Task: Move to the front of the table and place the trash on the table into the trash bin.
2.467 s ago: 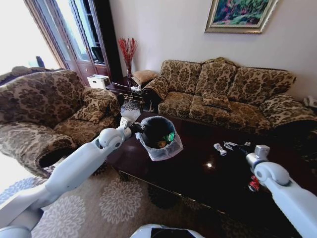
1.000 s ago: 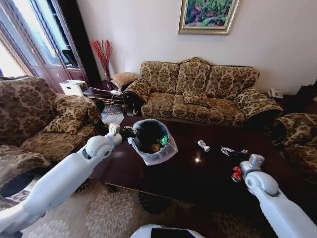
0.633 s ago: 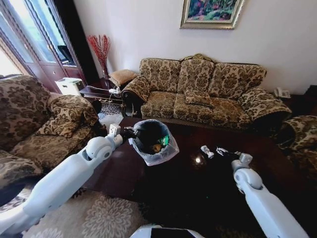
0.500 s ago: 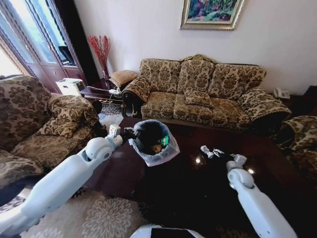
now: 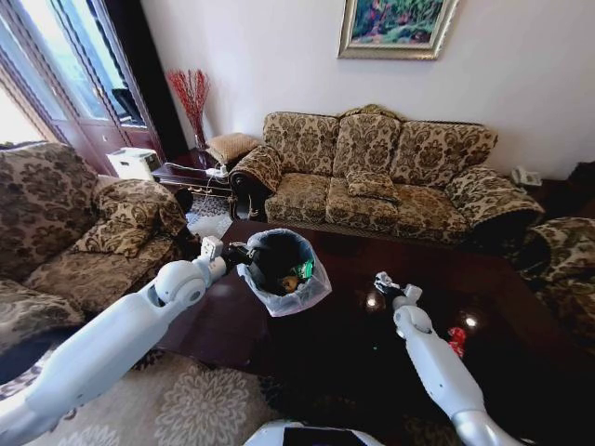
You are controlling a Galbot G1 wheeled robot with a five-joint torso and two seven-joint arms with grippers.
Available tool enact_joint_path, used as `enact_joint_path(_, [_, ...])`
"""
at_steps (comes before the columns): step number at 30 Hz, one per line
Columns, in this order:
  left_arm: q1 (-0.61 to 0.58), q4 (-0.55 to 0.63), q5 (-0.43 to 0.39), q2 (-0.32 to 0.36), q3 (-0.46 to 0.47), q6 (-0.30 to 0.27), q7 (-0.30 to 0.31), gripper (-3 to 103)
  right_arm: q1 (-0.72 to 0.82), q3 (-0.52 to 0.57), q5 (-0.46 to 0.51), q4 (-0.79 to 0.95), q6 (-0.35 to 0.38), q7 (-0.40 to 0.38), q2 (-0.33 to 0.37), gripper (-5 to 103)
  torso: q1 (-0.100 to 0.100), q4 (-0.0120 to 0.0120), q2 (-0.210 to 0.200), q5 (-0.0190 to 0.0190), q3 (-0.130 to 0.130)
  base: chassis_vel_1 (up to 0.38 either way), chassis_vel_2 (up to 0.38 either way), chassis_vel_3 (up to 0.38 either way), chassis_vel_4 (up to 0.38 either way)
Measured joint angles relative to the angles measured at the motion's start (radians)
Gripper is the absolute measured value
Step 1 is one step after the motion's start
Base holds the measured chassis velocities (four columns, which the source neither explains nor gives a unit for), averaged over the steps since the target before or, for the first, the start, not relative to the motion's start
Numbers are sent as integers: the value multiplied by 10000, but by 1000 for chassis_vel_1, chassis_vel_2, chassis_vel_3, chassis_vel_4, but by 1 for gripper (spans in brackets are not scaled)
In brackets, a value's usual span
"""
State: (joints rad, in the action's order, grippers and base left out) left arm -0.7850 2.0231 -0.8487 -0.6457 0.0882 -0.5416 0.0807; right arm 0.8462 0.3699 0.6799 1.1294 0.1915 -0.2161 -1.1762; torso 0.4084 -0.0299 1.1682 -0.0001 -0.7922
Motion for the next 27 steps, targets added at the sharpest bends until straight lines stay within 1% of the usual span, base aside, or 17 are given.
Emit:
enact_joint_path(6, [28,-36,-59,64,100,0,0,2,-48,235,-7,-314,71,-226,22,100,5,0,-1,2,-2,0,0,0,0])
enact_joint_path(10, [-9,-71,-60,62,126,23,-13,2,-40,348,62,-490,76,-212,89,100,6,0,-1,0,-1,0,0,0,0])
enact_joint_path(11, [-11,-82,-59,54,127,36,-18,2,-31,382,74,-597,63,-113,102,103,5,0,-1,1,-1,0,0,0,0])
enact_joint_path(12, [-6,-85,-60,46,126,43,-22,2,-29,401,74,-668,34,-45,103,100,4,0,0,1,-1,0,0,0,0])
enact_joint_path(15, [58,-86,-68,36,100,49,-32,2,-31,424,58,-826,-83,72,98,99,3,-1,0,0,0,0,0,0,0])
enact_joint_path(17, [128,-94,-97,35,70,52,-37,2,-52,456,53,-946,-160,218,81,89,3,-1,-1,2,-1,0,0,0,0])
enact_joint_path(18, [128,-94,-97,35,70,52,-37,2,-52,456,53,-946,-160,218,81,89,3,-1,-1,2,-1,0,0,0,0])
enact_joint_path(20, [150,-106,-104,35,63,56,-37,2,-67,464,44,-980,-215,296,78,79,5,-1,-1,1,-1,0,0,0,0])
enact_joint_path(21, [150,-106,-104,35,63,56,-37,2,-67,464,44,-980,-215,296,78,79,5,-1,-1,1,-1,0,0,0,0])
enact_joint_path(24, [104,-96,-106,38,80,90,-42,2,-48,464,45,-935,-223,311,80,62,4,-2,-1,1,-1,0,0,0,0])
enact_joint_path(25, [104,-96,-106,38,80,90,-42,2,-48,464,45,-935,-223,311,80,62,4,-2,-1,1,-1,0,0,0,0])
enact_joint_path(27, [57,-75,-106,59,110,146,-47,2,-6,464,52,-891,-229,337,79,51,3,-2,0,1,-1,0,0,0,0])
